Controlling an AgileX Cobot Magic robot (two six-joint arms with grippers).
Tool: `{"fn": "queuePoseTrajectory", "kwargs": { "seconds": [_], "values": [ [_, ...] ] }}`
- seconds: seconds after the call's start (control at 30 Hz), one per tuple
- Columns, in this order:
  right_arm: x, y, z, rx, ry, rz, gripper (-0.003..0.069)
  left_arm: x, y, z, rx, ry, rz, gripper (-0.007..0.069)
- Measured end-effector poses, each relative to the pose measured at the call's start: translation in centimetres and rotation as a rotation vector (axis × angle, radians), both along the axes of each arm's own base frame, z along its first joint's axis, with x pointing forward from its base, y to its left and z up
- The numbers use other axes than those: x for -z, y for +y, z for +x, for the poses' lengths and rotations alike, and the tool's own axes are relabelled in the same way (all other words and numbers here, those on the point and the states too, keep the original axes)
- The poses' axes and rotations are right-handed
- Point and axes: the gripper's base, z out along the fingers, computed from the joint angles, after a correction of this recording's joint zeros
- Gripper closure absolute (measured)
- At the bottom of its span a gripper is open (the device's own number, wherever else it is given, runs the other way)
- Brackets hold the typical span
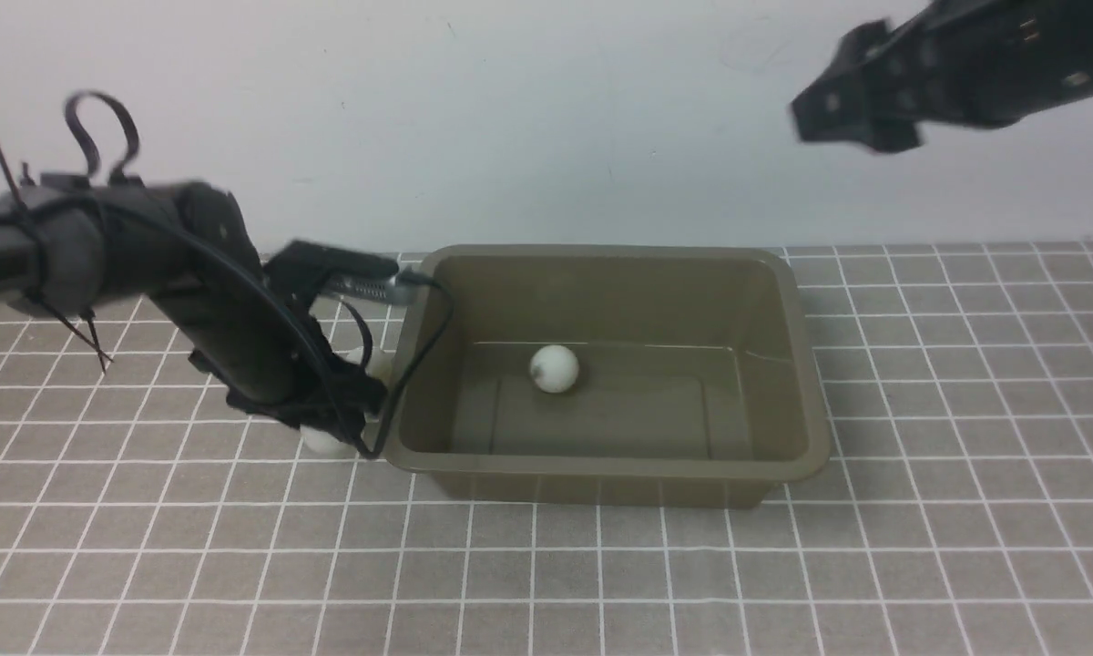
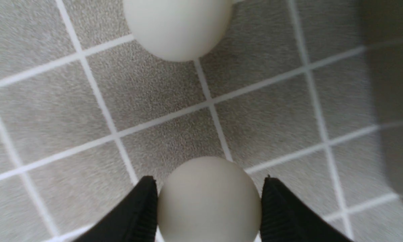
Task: Put the table tennis balls into the box on the grey coffee tablecloth.
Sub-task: 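Reach for and grasp a ping pong ball on the table beside the basket, then drop the ball into the bin, then reach for and grasp a ping pong ball on the table beside the basket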
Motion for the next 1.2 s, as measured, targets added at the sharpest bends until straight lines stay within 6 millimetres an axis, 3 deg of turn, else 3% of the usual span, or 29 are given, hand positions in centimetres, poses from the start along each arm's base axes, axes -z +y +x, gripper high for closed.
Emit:
{"fn": "queuePoseTrajectory", "kwargs": {
  "seconds": [0.13,0.2,0.33,0.4,0.57,0.67,0.77,0.83,0.93,0.97,1.0,1.1,1.2],
  "values": [
    [-1.5,-1.2,-2.0,0.04,-0.019,-0.039,0.0344,-5.5,-0.1,0.1,0.01,-0.105,-0.024,0.0281],
    [-2.4,-2.1,-3.6,0.066,-0.018,-0.063,0.0431,-9.1,-0.4,-0.1,0.003,-0.191,-0.072,0.0281],
    [-4.0,-3.5,-6.6,0.113,-0.025,-0.079,0.0583,-11.6,-2.0,-0.7,0.035,-0.253,-0.173,0.0281],
    [-4.5,-3.9,-7.7,0.128,-0.034,-0.075,0.0622,-11.6,-2.8,-0.8,0.069,-0.254,-0.188,0.0281],
    [-5.8,-5.8,-12.9,0.163,-0.122,-0.027,0.0671,-9.2,-5.9,-0.6,0.178,-0.197,-0.199,0.028],
    [-5.1,-6.8,-15.7,0.176,-0.176,0.017,0.0673,-7.3,-7.0,-0.3,0.199,-0.15,-0.193,0.0209],
    [-4.0,-7.3,-17.2,0.189,-0.226,0.056,0.0673,-7.1,-7.0,-0.1,0.185,-0.142,-0.195,0.0096],
    [-3.2,-7.5,-17.9,0.2,-0.258,0.08,0.0673,-7.6,-6.3,0.3,0.144,-0.154,-0.192,0.0057],
    [-2.6,-7.7,-18.1,0.215,-0.272,0.088,0.0673,-8.5,-4.2,1.4,0.033,-0.173,-0.175,0.0069],
    [-2.1,-7.8,-18.1,0.23,-0.262,0.094,0.0673,-8.8,-1.8,2.1,-0.089,-0.174,-0.169,0.0114],
    [-2.1,-7.8,-18.1,0.23,-0.261,0.094,0.0673,-8.8,-1.5,2.2,-0.109,-0.173,-0.172,0.0128],
    [-2.0,-7.8,-18.0,0.239,-0.255,0.102,0.0673,-7.9,2.1,3.2,-0.24,-0.16,-0.157,0.0243],
    [-2.0,-7.8,-18.0,0.242,-0.255,0.106,0.0673,-5.8,3.6,4.0,-0.25,-0.12,-0.131,0.0307]
  ]
}}
